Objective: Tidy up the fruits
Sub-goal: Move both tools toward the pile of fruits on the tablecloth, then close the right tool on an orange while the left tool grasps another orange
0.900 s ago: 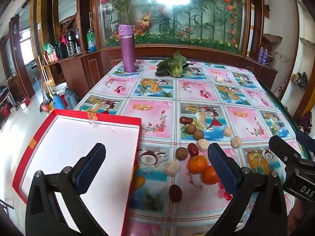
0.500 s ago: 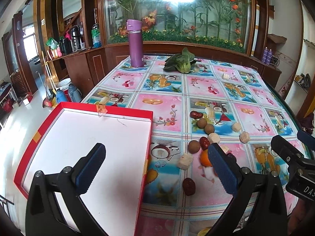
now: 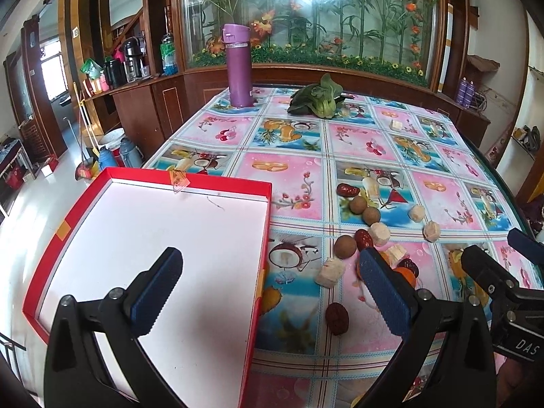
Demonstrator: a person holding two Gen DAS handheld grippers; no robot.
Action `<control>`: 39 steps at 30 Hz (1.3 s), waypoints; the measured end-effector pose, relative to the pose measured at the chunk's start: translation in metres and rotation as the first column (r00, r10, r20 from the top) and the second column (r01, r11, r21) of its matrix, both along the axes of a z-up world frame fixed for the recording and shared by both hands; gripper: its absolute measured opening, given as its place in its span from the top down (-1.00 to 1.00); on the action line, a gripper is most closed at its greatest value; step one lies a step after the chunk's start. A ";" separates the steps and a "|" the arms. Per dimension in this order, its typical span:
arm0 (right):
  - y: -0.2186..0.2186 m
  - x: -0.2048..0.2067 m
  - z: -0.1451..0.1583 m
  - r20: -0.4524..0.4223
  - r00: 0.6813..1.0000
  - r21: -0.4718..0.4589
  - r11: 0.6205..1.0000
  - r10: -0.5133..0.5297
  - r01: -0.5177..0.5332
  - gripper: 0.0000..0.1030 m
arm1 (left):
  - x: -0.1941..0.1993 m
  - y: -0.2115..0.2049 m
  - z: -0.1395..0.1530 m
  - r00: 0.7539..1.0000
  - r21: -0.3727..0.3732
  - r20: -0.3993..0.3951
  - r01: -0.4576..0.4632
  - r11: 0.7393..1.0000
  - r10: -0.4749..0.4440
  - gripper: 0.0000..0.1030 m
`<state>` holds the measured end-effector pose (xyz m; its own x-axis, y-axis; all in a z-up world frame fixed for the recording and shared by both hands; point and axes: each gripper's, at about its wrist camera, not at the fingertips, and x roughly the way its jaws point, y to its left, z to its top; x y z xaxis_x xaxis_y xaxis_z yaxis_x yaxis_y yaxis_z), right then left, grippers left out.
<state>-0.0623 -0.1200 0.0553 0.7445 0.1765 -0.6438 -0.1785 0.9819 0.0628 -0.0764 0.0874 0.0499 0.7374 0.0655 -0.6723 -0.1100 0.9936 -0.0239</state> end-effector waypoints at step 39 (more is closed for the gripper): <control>-0.001 0.026 -0.058 -0.237 0.947 0.136 0.973 0.216 -0.188 0.36 | 0.027 -0.062 -0.014 0.884 0.028 -0.187 0.440 0.898 -0.427 -0.20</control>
